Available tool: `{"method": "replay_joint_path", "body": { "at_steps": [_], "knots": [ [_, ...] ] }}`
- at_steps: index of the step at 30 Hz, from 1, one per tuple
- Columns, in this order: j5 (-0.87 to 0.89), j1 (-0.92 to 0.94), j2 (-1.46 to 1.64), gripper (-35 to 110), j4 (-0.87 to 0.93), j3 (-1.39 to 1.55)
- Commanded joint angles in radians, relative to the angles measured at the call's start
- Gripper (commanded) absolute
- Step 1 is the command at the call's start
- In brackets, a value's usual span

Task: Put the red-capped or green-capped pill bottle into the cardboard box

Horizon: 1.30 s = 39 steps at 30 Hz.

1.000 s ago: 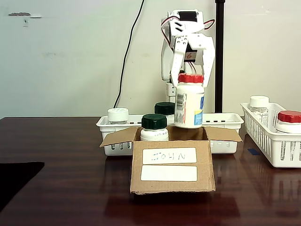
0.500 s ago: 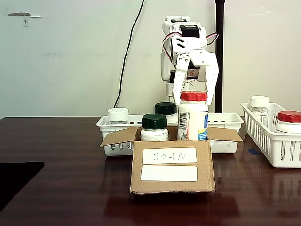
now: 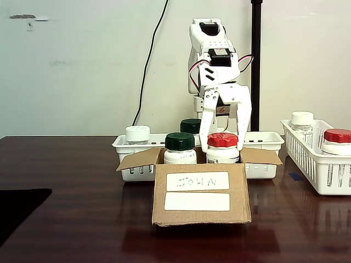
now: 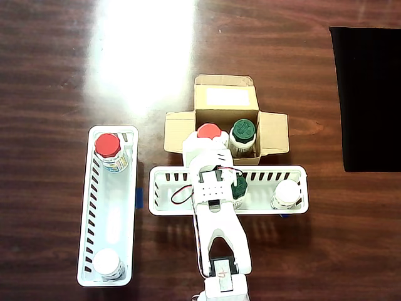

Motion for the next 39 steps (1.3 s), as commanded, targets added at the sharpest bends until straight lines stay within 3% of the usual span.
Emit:
{"method": "replay_joint_path", "body": {
  "at_steps": [1,20,26,30,37,39],
  "knots": [
    [-0.002,-0.003,0.115,54,-0.005,-0.043],
    [0.002,0.055,0.086,53,0.426,-0.408],
    [0.054,0.084,0.190,51,0.606,-0.376],
    [0.086,0.092,0.314,38,0.690,-0.275],
    [0.120,0.067,0.540,-5,0.738,-0.028],
    [0.126,0.055,0.615,-3,0.723,0.072]
  ]
}}
